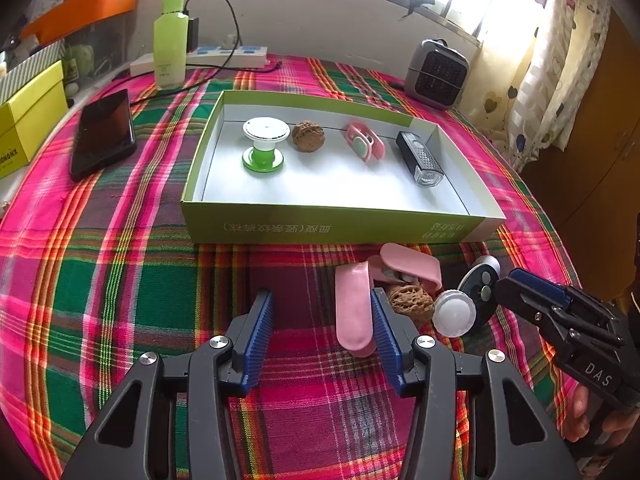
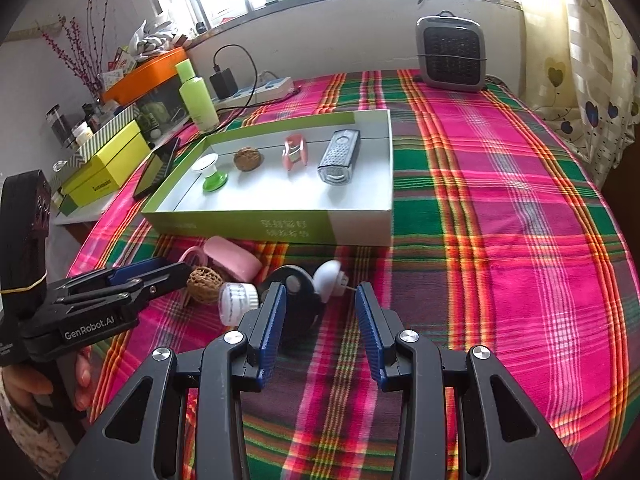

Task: Organize objects
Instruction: 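Move left tool to the pink case while right tool reaches the black round disc, then close left tool on the pink case while right tool grips the black disc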

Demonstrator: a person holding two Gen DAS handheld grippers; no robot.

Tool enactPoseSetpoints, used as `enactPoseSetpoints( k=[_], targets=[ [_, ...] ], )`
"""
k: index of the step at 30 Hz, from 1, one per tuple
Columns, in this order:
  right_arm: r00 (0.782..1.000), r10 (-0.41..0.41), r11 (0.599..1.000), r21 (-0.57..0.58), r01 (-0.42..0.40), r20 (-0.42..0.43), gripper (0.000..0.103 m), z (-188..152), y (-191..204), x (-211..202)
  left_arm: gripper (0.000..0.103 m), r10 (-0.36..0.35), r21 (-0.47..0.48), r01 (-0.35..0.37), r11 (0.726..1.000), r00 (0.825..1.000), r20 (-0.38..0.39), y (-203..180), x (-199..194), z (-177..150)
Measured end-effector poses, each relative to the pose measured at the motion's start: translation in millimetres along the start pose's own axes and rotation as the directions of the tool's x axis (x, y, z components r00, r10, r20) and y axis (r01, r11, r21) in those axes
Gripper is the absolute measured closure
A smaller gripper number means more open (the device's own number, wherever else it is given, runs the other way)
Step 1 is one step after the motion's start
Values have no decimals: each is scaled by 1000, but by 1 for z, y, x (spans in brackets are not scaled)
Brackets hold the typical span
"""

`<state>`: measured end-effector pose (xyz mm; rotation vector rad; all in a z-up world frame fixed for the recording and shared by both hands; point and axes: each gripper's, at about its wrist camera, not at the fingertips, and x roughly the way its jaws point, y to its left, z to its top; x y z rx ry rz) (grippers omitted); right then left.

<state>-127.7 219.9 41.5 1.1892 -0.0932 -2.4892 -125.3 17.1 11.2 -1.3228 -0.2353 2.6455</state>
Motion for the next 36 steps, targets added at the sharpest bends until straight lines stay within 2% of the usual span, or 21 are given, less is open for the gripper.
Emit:
enactPoseSetpoints(
  k=[11, 18, 23, 24, 26, 34, 36],
  targets=[
    [999, 20, 1000, -12, -21, -34, 65, -1, 14, 13, 56, 37, -12, -37, 999, 999, 6, 13, -4, 1],
    [998, 52, 998, 38, -51, -41, 65, 2, 12, 21, 55, 30, -14, -30, 999, 1000, 0, 12, -2, 1],
    [999, 44, 999, 34, -43, -32, 65, 3, 14, 23, 54, 30, -15, -30, 999, 1000, 2, 11, -2, 1],
    [999, 41, 999, 32, -40, -28, 66, 3, 15, 23, 54, 31, -16, -31, 999, 1000, 3, 10, -1, 1],
    [999, 33, 999, 25, -33, -24, 77, 3, 16, 23, 54, 31, -13, -31, 999, 1000, 6, 10, -1, 1],
    [1000, 21, 1000, -5, -21, -8, 78, 1, 19, 18, 55, 26, -11, -26, 1000, 1000, 9, 10, -1, 1],
    [1000, 23, 1000, -12, -23, 0, 78, 0, 20, 15, 60, 23, -11, -23, 1000, 1000, 8, 10, -2, 1]
  ],
)
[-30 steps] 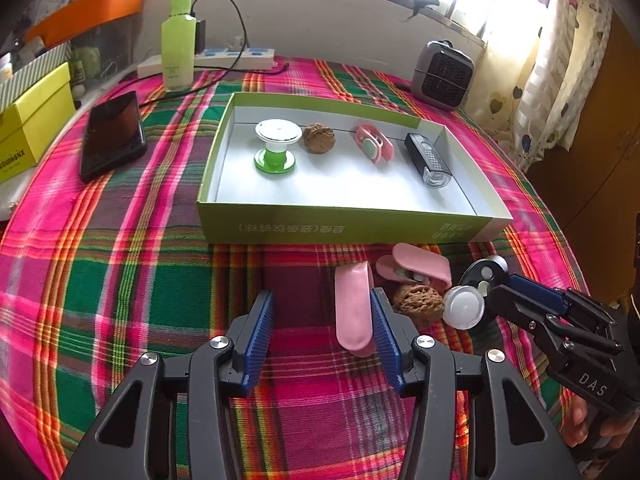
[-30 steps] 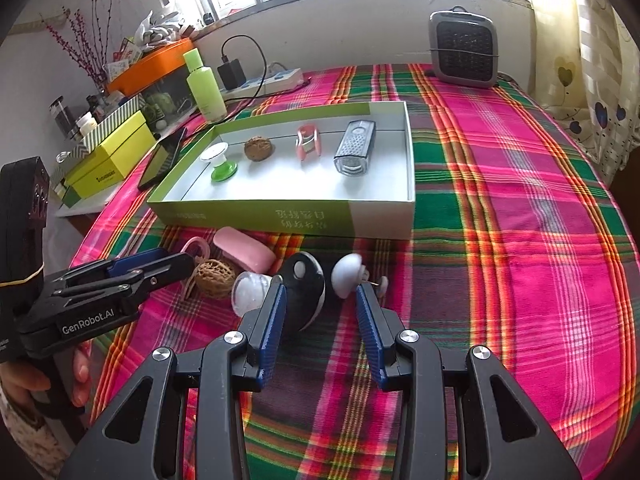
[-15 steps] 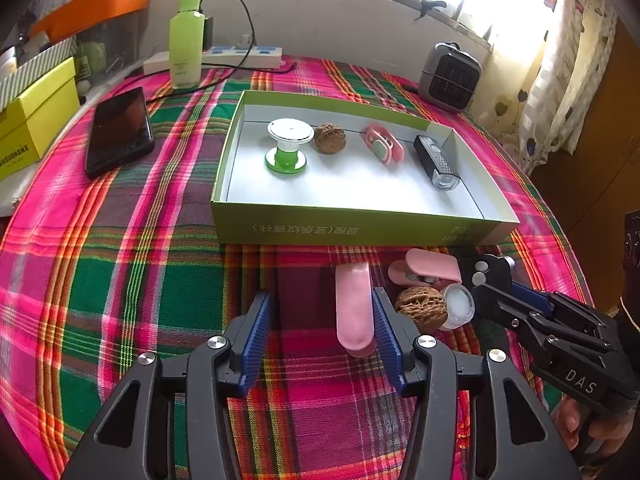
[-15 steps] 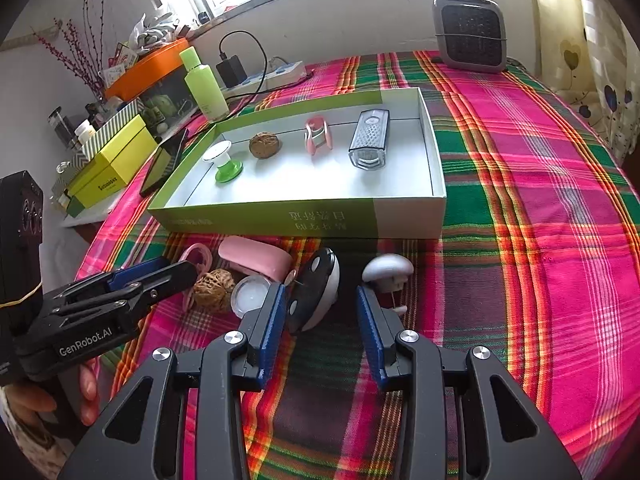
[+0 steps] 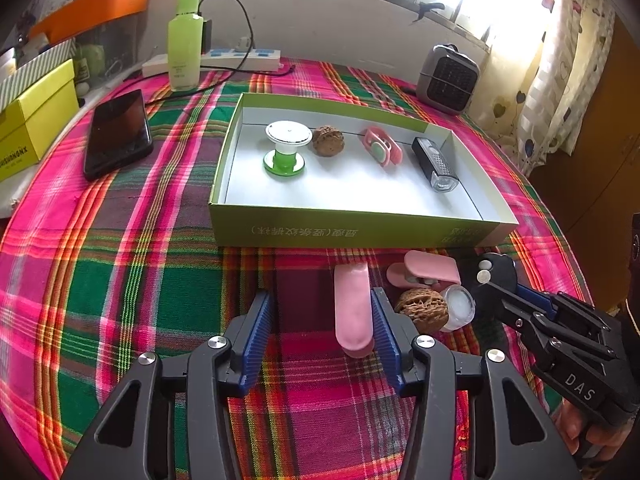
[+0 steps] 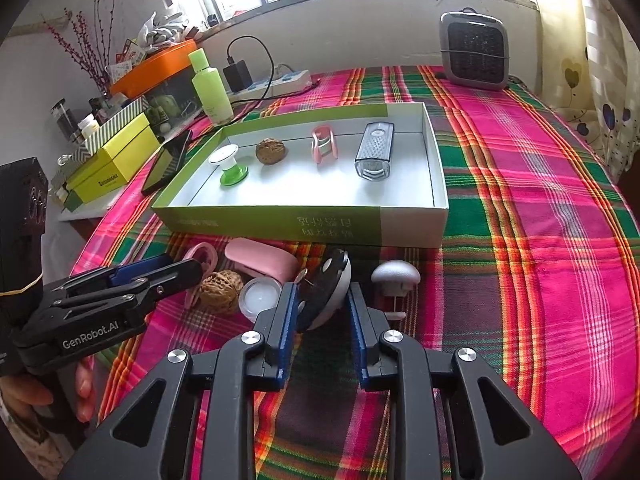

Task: Organize objects
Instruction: 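Close left tool on the pink case while right tool grips the black disc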

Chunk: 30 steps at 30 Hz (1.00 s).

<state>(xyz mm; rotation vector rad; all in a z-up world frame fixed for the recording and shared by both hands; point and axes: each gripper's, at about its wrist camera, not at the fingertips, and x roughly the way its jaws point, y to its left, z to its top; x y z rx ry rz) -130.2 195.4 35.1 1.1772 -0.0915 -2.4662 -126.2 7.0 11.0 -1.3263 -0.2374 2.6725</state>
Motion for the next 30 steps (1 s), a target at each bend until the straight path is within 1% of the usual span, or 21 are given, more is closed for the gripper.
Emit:
enactPoseSetpoints(
  k=[2, 8, 12, 18, 21, 22, 23, 24, 26, 30],
  targets=[
    [1000, 6, 1000, -4, -6, 2, 78, -1, 1, -3, 64, -10, 0, 10, 1000, 1000, -3, -1, -1, 0],
    [999, 30, 1000, 8, -30, -10, 78, -10, -2, -13, 74, -9, 21, 9, 1000, 1000, -2, -4, -4, -1],
    [999, 47, 999, 3, -47, -17, 78, -17, -2, -20, 78, -10, 30, 10, 1000, 1000, -9, -4, -6, -4],
    [998, 58, 998, -6, -58, -38, 78, -26, -2, -22, 78, 1, 65, 0, 998, 1000, -20, -8, -9, -9],
    [997, 60, 998, 4, -60, -42, 78, -28, -5, -22, 78, -6, 75, 9, 997, 999, -42, -11, -5, -11],
    [997, 63, 998, 7, -63, -42, 78, -29, -6, -22, 77, 2, 85, 1, 996, 999, -36, -13, -4, -11],
    [997, 63, 998, 12, -62, -44, 78, -29, -8, -22, 76, 11, 94, -7, 996, 999, -37, -14, -3, -11],
    [997, 63, 998, 17, -62, -45, 78, -30, -9, -22, 73, 7, 92, -3, 996, 999, -38, -14, -3, -10],
    [997, 70, 997, 27, -69, -45, 78, -30, -11, -22, 70, -5, 83, 8, 997, 999, -40, -14, -2, -8],
    [997, 65, 997, 30, -64, -39, 77, -29, -11, -22, 69, 17, 100, -14, 995, 999, -34, -18, 0, -7]
  ],
)
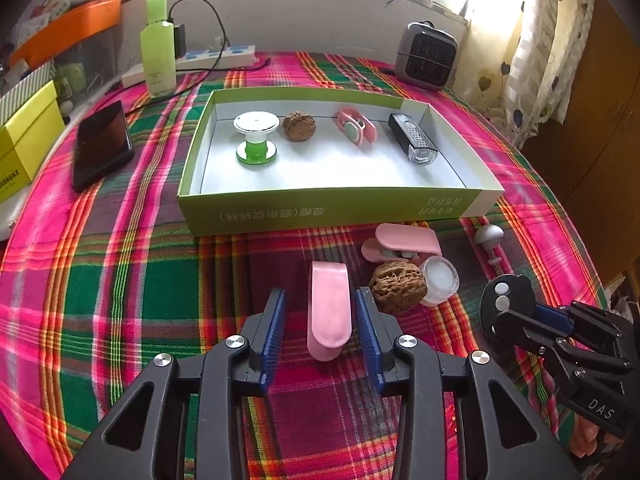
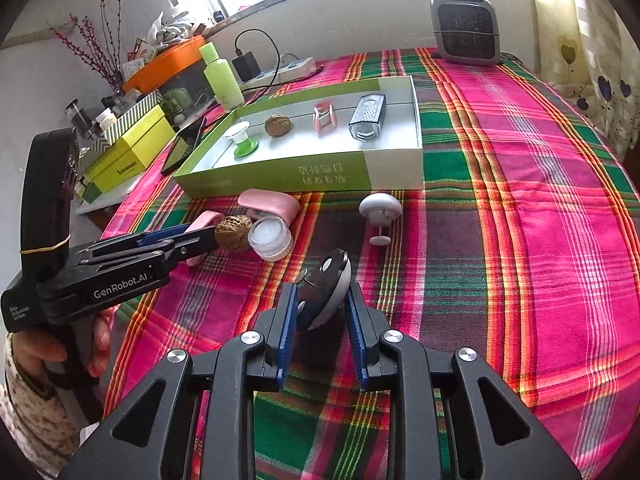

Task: Organize objects
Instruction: 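Close left tool on the pink case while right tool grips the black disc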

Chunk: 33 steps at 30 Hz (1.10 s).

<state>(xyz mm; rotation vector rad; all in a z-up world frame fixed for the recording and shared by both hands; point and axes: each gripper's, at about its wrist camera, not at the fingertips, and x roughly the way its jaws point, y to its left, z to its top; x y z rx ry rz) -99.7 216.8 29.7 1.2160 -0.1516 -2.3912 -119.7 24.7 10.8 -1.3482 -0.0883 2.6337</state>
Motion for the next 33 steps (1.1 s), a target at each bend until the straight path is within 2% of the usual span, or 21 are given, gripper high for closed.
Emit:
enactPoseSetpoints(
  k=[3, 6, 8, 16, 20, 23, 24, 33],
  targets=[
    [1000, 2, 1000, 2, -2, 3, 76, 1, 0, 2, 69, 20, 10, -20, 1000, 1000, 7, -2, 2, 1],
    [1000, 5, 1000, -5, -5, 1, 67, 1, 2, 5, 69, 39, 33, -40, 999, 999, 22, -5, 4, 2],
    [1000, -1, 1000, -18, 2, 4, 65, 3, 5, 7, 69, 51, 46, -52, 998, 998, 31, -6, 4, 2],
    [999, -33, 999, -28, 33, 16, 65, 5, 8, 10, 71, 57, 55, -60, 997, 997, 48, -6, 6, 1],
    [999, -49, 998, -34, 50, 20, 65, 5, 9, 11, 79, 74, 47, -76, 996, 996, 53, -5, 5, 2],
    [998, -64, 997, -36, 65, 20, 74, 6, 10, 11, 84, 74, 37, -76, 996, 996, 54, -1, 5, 2],
    [998, -65, 997, -34, 66, 20, 74, 6, 9, 11, 86, 75, 35, -77, 996, 996, 55, -1, 5, 2],
    [998, -66, 997, -34, 66, 20, 74, 6, 9, 10, 87, 70, 27, -72, 997, 996, 59, 2, 4, 1]
  ],
)
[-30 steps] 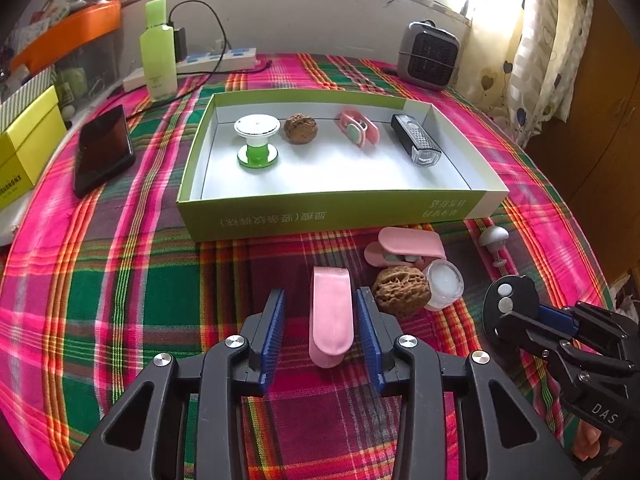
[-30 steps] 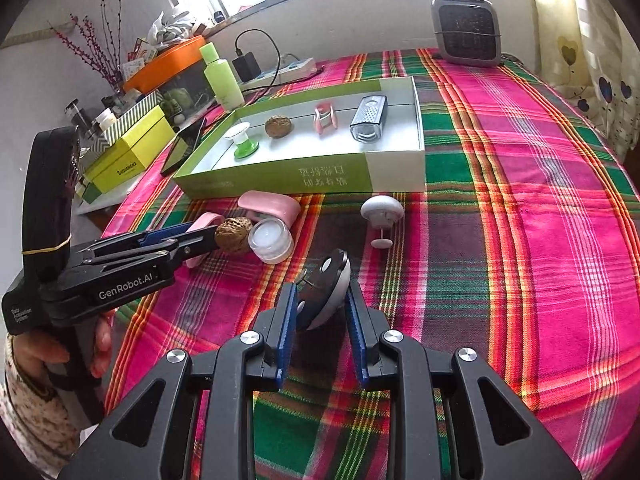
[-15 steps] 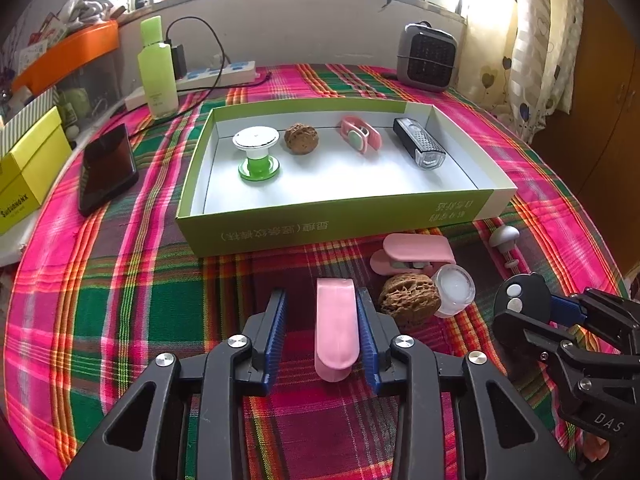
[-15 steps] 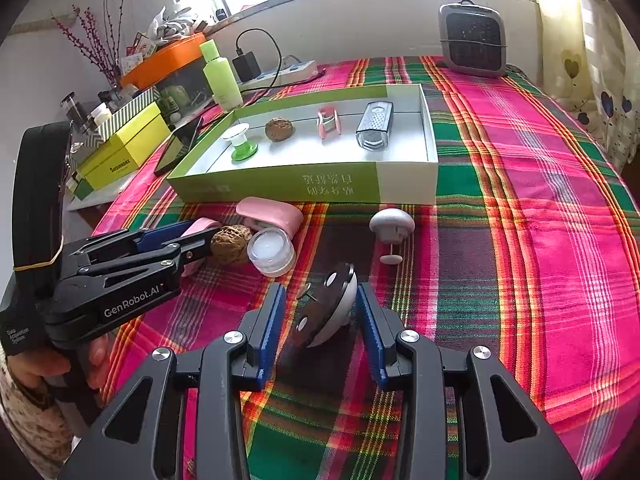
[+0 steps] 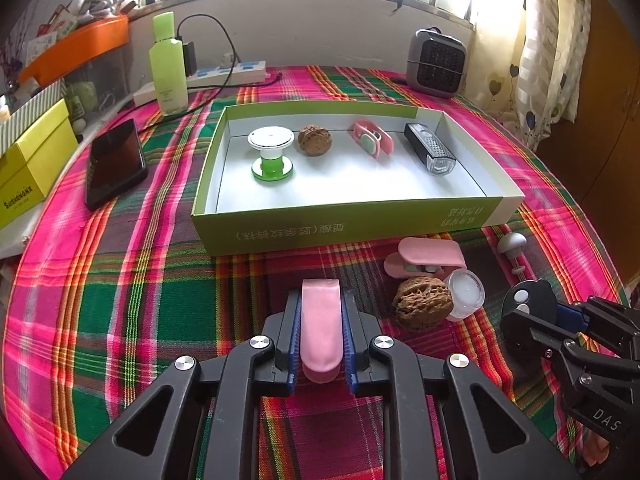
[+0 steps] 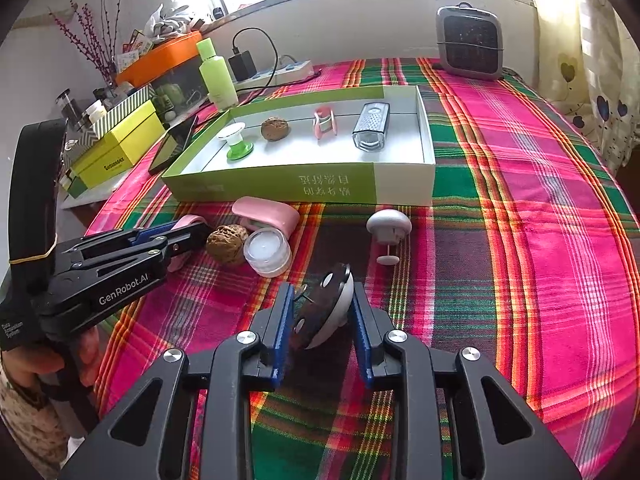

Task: Organize objects
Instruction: 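Close left tool on the pink case while right tool grips the black disc, then carry pink case and black disc over the box with both tools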

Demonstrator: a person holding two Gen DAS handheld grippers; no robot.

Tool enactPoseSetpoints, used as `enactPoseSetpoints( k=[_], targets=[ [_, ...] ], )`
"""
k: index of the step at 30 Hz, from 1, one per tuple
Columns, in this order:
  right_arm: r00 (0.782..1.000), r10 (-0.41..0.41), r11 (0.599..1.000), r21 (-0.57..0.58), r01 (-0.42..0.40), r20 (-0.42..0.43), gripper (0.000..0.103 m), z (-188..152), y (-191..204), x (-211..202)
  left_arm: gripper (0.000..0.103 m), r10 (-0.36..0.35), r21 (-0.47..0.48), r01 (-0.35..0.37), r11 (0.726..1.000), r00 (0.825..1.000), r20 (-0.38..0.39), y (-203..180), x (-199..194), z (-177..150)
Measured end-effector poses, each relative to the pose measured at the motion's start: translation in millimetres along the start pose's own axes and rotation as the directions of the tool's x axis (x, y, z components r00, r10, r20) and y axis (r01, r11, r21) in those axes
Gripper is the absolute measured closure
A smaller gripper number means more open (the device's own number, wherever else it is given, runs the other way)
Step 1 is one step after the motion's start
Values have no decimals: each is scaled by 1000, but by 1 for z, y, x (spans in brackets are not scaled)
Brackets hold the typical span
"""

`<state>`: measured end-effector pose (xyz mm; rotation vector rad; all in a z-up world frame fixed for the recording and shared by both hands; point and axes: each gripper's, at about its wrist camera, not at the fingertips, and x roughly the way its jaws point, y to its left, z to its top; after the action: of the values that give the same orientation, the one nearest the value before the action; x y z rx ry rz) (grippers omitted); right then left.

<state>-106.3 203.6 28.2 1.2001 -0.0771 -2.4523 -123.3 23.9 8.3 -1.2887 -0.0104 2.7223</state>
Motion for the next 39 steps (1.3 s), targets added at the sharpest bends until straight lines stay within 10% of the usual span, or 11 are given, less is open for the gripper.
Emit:
enactPoseSetpoints(
  k=[39],
  targets=[
    [997, 27, 1000, -18, -26, 72, 74, 28, 13, -15, 87, -24, -18, 25, 1000, 998, 54, 6, -21, 18]
  ],
)
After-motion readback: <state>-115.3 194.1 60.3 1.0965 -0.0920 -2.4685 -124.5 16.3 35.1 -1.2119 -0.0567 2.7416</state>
